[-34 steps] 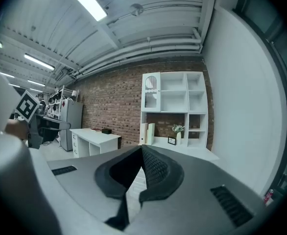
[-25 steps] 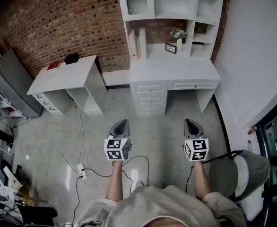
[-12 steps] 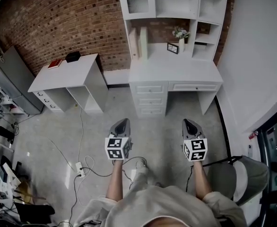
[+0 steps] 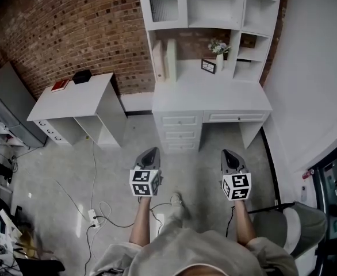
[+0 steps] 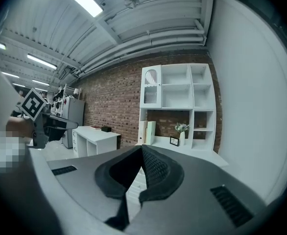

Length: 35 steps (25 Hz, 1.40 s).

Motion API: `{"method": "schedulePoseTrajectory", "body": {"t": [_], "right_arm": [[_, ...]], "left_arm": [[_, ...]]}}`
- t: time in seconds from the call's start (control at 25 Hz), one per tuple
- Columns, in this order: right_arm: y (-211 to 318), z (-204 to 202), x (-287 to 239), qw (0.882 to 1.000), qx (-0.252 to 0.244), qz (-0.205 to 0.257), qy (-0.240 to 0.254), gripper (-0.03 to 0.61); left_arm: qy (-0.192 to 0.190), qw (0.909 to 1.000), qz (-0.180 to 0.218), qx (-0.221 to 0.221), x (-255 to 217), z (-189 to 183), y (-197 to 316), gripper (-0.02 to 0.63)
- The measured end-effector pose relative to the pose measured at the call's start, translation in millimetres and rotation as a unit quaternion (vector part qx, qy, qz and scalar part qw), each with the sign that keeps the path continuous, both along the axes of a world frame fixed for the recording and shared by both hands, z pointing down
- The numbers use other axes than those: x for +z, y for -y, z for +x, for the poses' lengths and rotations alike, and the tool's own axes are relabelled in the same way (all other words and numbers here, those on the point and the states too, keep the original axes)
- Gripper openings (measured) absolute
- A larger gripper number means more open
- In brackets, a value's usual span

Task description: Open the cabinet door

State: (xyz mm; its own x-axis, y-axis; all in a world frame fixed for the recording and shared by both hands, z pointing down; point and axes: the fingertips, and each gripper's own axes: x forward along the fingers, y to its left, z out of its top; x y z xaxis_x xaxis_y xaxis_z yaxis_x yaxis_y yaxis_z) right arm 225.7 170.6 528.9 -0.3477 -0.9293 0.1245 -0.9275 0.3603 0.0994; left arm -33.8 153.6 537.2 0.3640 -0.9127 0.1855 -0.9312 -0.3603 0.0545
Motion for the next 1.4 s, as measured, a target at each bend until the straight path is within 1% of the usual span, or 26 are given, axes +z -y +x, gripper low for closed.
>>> {"method": "schedulePoseTrajectory", "body": {"t": [0.24, 0.56, 0.84, 1.08, 1.24, 1.4], "right_arm": [[77, -13, -9, 1.0, 0.008, 0.003, -0.007, 0.014], [195, -40, -29, 1.0, 0.022, 0.011, -0.008, 0.014], [284, -63, -43, 0.999, 0.033, 0.021, -0.009, 0.014], [333, -71, -39, 0.999, 0.042, 0.019, -0.01, 0.014], [355, -72, -25, 0.999, 0.042, 0.003, -0.006, 0.014], [375, -74, -12, 0.999, 0.039, -0.004, -0.006, 0.014]], "left_arm": [[-0.009, 0.9999, 0.002, 0.009, -4, -11, 83, 0.026], [-0.012, 0.9997, 0.011, 0.02, -21, -40, 206, 0.026], [-0.018, 0.9991, 0.031, 0.023, -41, -65, 302, 0.026], [-0.018, 0.999, 0.027, 0.031, -36, -72, 356, 0.026], [-0.015, 0.9991, 0.013, 0.037, -19, -71, 378, 0.026], [-0.014, 0.9994, -0.003, 0.032, -2, -74, 395, 0.026]]}}
